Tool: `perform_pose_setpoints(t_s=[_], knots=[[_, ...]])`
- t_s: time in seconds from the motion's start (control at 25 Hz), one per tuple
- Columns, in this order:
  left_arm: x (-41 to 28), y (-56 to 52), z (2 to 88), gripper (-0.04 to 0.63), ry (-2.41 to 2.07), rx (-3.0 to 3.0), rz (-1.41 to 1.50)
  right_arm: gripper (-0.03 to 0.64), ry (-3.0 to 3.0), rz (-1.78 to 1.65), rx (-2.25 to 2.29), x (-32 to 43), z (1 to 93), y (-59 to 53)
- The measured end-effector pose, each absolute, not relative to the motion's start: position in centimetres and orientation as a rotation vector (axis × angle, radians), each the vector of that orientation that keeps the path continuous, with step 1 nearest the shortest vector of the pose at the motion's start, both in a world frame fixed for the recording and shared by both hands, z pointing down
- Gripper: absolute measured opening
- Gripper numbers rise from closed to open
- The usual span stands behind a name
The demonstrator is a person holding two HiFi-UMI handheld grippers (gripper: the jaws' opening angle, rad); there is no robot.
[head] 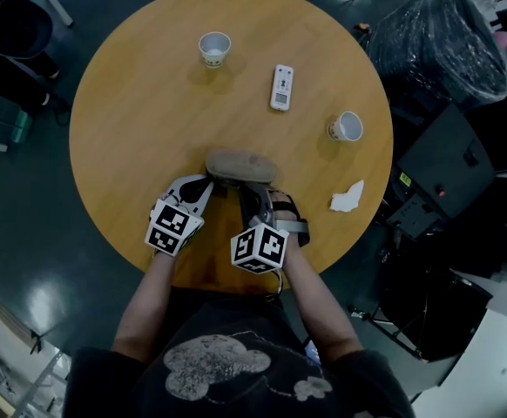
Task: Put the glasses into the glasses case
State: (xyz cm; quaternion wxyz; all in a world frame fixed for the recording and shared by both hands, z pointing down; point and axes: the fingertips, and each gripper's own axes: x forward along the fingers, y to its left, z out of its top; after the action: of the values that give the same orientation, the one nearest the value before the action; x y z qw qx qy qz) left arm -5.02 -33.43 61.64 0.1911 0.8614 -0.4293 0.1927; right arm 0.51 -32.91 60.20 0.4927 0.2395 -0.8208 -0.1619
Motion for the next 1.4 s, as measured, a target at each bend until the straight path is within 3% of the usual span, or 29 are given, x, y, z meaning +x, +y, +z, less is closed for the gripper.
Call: perform_pose_setpoints(t_s=[0.44, 0.88, 1.4], knots=[[-4.8, -33.6, 61.5, 0.006, -1.200, 2.416, 0.530, -0.009, -1.887, -0.732, 0.670, -0.4, 60.3, -34.3], [-4.8, -33.6, 61.5, 0.006, -1.198, 2.404, 0.507, 0.000, -1.901, -0.705, 0.719, -0.5, 60.7, -35.3], [-4.9, -33.6, 61.5, 0.006, -1.195, 2.393, 0.494, 0.071, -2.015, -0.648, 0.675, -1.1, 60.3, -35.0]])
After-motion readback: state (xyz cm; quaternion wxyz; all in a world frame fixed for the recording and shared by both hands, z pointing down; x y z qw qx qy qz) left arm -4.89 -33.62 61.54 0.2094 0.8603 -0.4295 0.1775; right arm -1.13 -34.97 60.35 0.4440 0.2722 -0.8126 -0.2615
